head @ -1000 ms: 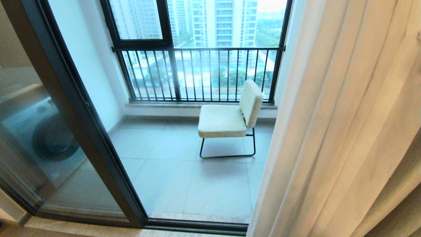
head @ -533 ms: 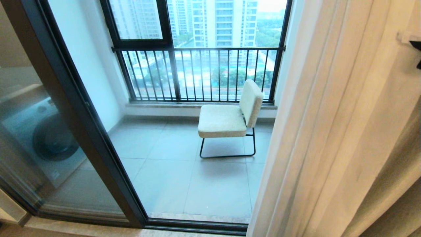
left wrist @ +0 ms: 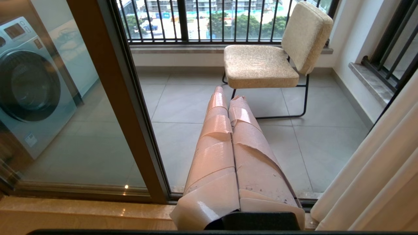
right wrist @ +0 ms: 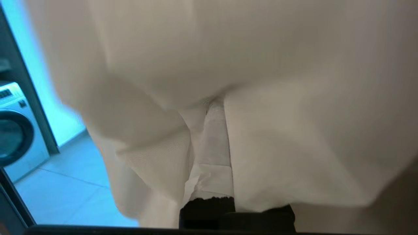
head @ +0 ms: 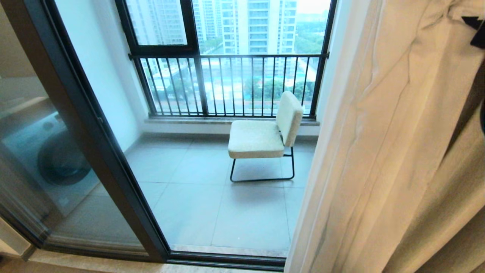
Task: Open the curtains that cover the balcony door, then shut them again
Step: Pull the inner curtains open on both sides
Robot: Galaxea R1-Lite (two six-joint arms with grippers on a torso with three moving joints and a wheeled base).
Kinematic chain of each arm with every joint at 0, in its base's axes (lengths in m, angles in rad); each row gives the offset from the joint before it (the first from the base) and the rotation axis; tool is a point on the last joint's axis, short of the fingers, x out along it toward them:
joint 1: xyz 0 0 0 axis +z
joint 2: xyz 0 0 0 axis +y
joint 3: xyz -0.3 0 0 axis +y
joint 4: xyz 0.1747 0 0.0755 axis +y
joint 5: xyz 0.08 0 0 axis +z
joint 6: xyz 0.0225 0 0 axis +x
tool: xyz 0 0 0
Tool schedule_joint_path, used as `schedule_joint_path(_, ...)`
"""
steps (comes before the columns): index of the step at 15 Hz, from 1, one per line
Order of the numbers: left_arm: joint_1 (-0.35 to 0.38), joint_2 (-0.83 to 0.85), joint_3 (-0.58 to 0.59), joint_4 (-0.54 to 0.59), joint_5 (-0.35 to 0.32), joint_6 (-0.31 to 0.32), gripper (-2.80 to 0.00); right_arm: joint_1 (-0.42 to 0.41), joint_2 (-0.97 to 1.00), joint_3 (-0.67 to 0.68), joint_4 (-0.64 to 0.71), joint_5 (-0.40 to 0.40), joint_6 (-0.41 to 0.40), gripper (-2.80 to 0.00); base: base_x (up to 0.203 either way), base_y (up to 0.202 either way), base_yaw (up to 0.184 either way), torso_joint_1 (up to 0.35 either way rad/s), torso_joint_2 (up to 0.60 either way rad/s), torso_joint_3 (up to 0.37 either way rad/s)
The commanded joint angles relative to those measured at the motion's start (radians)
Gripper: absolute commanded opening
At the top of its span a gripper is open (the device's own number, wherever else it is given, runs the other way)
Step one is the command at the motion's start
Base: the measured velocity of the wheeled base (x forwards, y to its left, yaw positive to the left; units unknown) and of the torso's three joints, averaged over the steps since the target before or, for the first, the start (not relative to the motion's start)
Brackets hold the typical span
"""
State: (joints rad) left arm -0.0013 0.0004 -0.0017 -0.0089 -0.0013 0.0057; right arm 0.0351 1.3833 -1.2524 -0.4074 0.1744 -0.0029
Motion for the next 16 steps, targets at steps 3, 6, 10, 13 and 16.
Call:
schedule_joint_path(3, 0.000, 0.000, 0.000, 0.000, 0.000, 0.000, -2.80, -0.001, 0.093, -0.121, -0.001, 0.008, 0.029, -2.80, 0.000, 0.000, 0.000, 0.000, 0.00, 0.000)
schedule_joint_path(6, 0.000, 0.000, 0.000, 0.000, 0.000, 0.000, -2.80, -0.021, 0.091, -0.135, 0.004, 0.005, 0.029, -2.80, 0.000, 0.000, 0.000, 0.000, 0.00, 0.000)
schedule_joint_path(10, 0.000, 0.000, 0.000, -0.002, 0.001, 0.000, -2.80, -0.143, 0.072, -0.134, 0.012, 0.006, 0.027, -2.80, 0.000, 0.000, 0.000, 0.000, 0.00, 0.000)
schedule_joint_path(13, 0.000, 0.000, 0.000, 0.000, 0.000, 0.000, -2.80, -0.261, 0.063, -0.136, 0.040, 0.008, 0.027, -2.80, 0.000, 0.000, 0.000, 0.000, 0.00, 0.000)
schedule_joint_path(16, 0.000, 0.000, 0.000, 0.000, 0.001, 0.000, -2.80, -0.385, 0.073, -0.151, 0.044, 0.031, 0.027, -2.80, 0.000, 0.000, 0.000, 0.000, 0.00, 0.000)
